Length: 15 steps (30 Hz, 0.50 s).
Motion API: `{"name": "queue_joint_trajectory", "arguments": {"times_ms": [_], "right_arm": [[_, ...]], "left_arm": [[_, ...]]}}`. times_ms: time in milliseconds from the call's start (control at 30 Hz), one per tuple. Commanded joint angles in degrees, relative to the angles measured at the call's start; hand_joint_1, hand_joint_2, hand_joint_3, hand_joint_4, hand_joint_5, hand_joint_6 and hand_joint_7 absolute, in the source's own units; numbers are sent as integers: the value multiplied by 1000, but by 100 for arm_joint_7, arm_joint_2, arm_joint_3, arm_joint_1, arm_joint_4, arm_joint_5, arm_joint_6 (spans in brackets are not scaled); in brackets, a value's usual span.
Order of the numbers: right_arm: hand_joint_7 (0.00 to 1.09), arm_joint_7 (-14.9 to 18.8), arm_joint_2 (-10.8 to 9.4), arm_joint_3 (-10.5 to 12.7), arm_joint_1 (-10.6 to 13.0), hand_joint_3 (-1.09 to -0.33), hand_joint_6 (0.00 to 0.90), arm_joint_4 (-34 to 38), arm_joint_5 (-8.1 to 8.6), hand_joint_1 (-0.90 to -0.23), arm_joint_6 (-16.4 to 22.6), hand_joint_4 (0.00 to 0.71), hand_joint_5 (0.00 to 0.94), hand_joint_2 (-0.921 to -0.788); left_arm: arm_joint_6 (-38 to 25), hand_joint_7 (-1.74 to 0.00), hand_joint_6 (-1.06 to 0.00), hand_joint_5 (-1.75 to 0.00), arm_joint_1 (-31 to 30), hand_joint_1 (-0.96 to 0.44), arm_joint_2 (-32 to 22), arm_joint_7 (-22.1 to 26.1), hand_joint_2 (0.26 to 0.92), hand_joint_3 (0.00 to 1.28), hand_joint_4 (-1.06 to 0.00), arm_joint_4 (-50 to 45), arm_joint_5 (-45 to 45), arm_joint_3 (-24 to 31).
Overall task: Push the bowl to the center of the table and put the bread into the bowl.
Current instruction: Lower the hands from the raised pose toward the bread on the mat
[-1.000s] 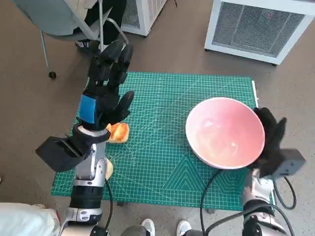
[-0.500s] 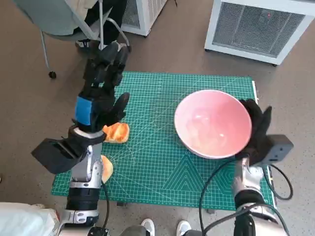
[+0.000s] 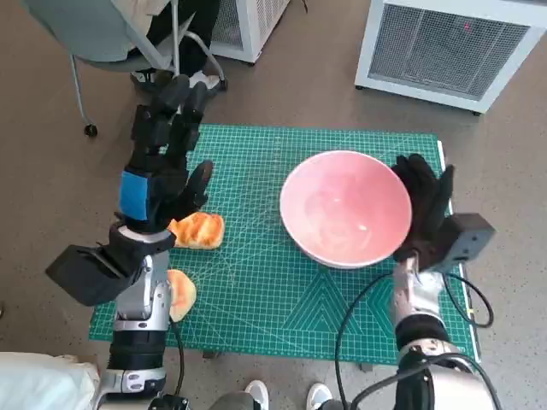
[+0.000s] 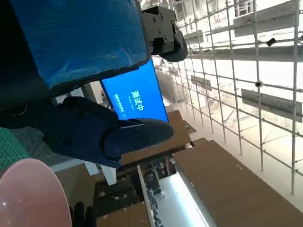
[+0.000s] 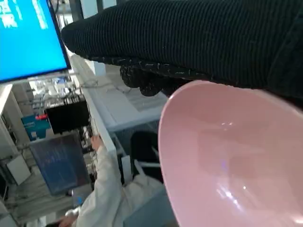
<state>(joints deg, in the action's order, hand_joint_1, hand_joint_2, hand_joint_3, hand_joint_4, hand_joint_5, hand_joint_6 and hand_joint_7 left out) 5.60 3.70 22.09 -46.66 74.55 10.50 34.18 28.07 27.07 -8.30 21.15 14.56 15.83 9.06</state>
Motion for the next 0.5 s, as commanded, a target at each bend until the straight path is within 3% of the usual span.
{"name": "queue_joint_trajectory", "arguments": {"times_ms": [33,333,500], "right_arm": [[444,-135,-122,-108,-64,-857,156,101,-142,-509,-226,307,1,-921],[508,-530,-149,-459,-206,-866,115,106,-569,-488,-378,313,6,-921],[512,-580,-66,-559,-244,-871,107,96,-673,-478,-438,314,6,-921]], "left_arm": [[19,-567,-27,-3,-74,-377,-62,-55,921,435,-166,-86,-78,19],[31,-559,-34,-6,-80,-378,-145,-95,921,437,-173,-36,-93,48],[98,-557,-37,-6,-107,-380,-239,-152,921,437,-176,-15,-223,79]]}}
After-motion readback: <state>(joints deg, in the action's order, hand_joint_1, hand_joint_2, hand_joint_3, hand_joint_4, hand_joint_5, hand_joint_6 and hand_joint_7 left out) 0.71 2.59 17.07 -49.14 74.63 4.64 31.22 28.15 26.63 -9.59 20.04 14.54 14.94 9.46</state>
